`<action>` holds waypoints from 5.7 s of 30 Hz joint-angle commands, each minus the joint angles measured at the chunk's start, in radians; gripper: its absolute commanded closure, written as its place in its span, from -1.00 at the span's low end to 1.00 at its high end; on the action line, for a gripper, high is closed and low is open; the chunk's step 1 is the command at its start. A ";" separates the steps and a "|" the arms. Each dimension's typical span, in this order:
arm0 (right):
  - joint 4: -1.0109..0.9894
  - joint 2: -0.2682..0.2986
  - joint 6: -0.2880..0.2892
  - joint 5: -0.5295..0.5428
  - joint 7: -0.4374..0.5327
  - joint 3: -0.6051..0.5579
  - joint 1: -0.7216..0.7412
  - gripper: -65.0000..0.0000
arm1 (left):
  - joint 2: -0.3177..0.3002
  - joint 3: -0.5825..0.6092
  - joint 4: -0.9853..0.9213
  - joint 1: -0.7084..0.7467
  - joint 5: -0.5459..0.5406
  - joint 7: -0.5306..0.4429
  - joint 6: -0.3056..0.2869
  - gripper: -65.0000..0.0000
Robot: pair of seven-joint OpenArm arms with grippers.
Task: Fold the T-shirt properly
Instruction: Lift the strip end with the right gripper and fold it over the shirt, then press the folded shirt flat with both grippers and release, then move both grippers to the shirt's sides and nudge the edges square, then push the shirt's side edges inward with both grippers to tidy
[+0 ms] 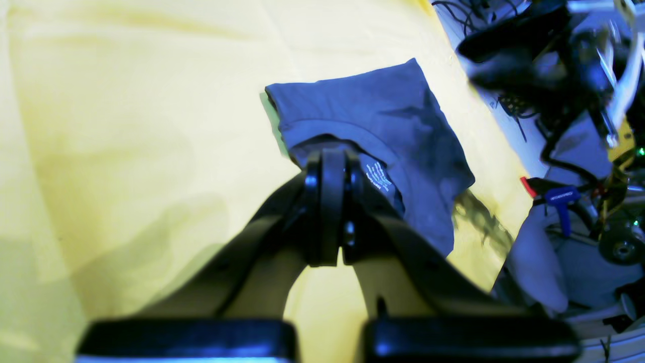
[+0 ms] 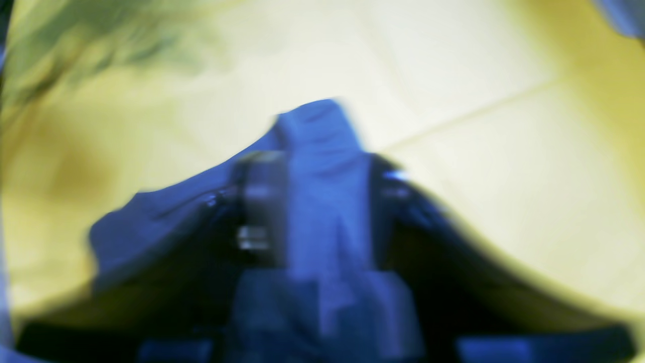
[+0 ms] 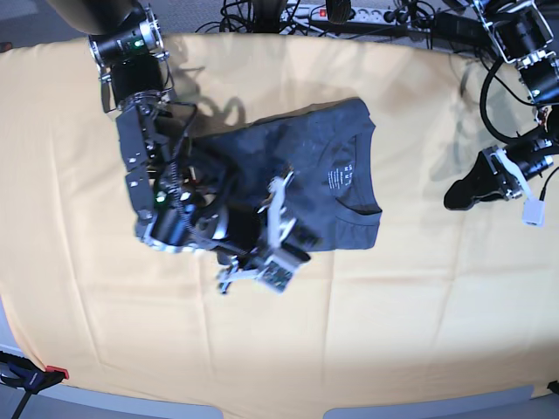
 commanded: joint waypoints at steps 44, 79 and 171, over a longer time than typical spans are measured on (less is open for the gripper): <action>-0.516 0.278 0.027 0.241 0.026 -0.162 0.209 1.00 | -0.180 0.906 0.286 -0.044 0.950 -0.468 -0.021 1.00; 0.311 0.251 -0.215 -0.064 0.166 0.262 -0.594 1.00 | -0.209 0.901 0.045 -0.496 0.362 -0.170 -0.024 1.00; 0.364 0.234 -0.048 0.037 0.258 0.249 -0.543 1.00 | 0.021 0.588 0.175 -0.033 -0.025 -0.035 -0.024 1.00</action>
